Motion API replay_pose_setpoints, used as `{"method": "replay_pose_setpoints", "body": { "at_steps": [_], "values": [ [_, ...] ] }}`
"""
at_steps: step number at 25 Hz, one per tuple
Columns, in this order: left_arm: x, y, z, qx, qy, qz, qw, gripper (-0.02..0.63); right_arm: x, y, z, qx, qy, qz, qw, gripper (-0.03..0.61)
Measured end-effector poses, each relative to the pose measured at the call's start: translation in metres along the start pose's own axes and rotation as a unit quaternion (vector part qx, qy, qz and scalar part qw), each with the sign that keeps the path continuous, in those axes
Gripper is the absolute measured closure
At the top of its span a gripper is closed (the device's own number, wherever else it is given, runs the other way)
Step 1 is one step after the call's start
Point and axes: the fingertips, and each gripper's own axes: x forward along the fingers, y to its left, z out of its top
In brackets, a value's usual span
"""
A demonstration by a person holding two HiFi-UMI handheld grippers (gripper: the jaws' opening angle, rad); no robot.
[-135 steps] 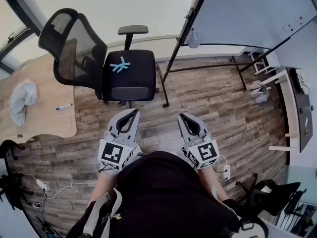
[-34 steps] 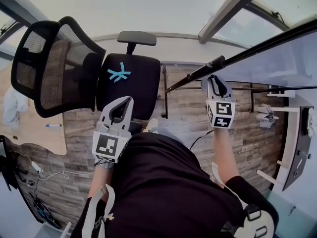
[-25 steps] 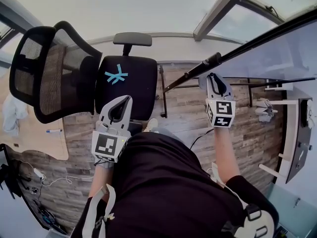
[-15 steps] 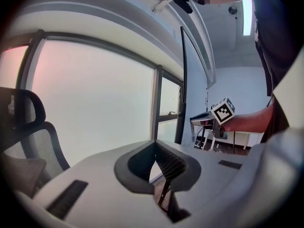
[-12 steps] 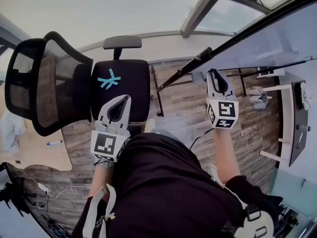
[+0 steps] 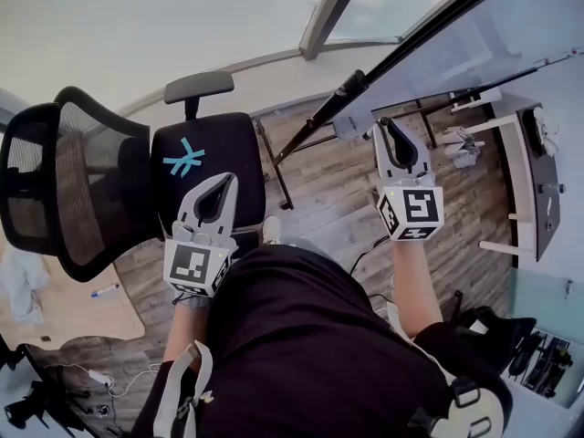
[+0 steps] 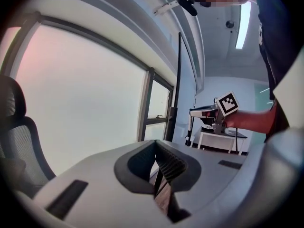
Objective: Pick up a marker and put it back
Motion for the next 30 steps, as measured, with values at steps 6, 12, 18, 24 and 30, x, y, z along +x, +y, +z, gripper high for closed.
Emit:
{"method": "replay_pose_setpoints", "body": {
  "at_steps": [6,12,18,24,30],
  "values": [
    [0.016,-0.003,0.014,0.002,-0.014,-0.042,0.999,0.604,-0.027,0.011,0.005,0.014,-0.002,-0.017,1.0,0.499],
    [0.029,-0.013,0.028,0.016,-0.018,-0.089,0.9958,0.605,-0.055,0.023,0.001,0.035,0.003,-0.036,0.999,0.499],
    [0.043,-0.028,0.029,0.026,-0.012,-0.134,0.9906,0.606,-0.079,0.031,-0.014,0.056,0.018,-0.061,0.996,0.499],
    [0.051,-0.038,0.026,0.032,-0.003,-0.165,0.9858,0.604,-0.101,0.038,-0.032,0.074,0.038,-0.082,0.993,0.499],
    [0.062,-0.048,0.022,0.038,0.007,-0.186,0.9818,0.605,-0.114,0.041,-0.046,0.09,0.046,-0.097,0.99,0.499]
  ]
}}
